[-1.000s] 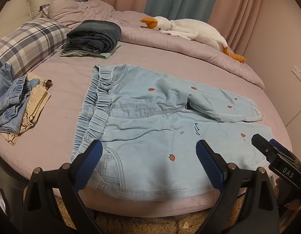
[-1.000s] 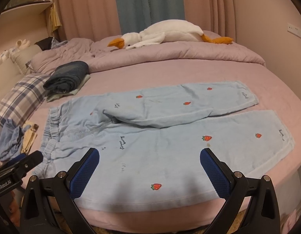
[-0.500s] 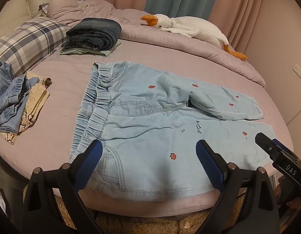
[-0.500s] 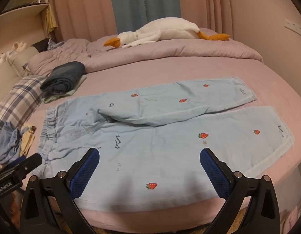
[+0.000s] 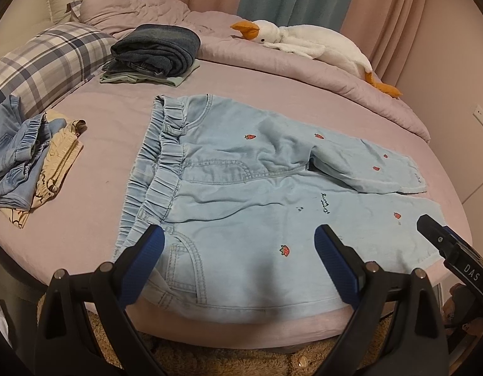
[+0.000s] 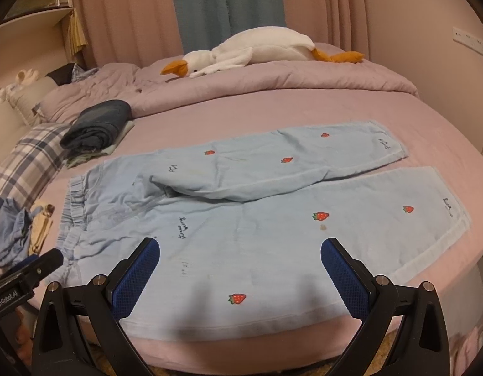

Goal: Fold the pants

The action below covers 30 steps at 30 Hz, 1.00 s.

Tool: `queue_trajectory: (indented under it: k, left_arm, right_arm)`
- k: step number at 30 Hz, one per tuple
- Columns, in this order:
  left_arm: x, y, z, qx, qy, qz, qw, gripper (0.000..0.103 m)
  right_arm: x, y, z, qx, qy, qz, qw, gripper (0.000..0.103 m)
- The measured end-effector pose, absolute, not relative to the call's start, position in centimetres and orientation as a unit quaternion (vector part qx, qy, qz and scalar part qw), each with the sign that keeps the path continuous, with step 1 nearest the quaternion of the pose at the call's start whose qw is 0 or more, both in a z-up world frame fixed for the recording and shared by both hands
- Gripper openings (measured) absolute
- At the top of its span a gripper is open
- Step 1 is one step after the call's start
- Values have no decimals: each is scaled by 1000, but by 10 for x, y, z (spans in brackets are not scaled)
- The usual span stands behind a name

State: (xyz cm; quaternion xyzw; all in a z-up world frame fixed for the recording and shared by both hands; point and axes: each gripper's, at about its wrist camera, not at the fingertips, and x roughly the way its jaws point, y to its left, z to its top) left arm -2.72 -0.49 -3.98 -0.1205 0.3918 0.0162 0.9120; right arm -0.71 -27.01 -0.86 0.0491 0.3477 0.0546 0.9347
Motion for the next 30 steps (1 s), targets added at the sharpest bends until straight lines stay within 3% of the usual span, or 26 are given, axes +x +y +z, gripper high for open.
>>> queue_trajectory:
  k: [20, 30]
  left_arm:
    - [-21, 7, -47, -132, 398, 27, 907, 97]
    - [-24, 57, -57, -155, 402, 90, 898, 96]
  right_arm:
    - [-9, -286, -9, 61, 347, 33, 935, 103]
    - [-6, -304, -13, 75, 358, 19, 930, 103]
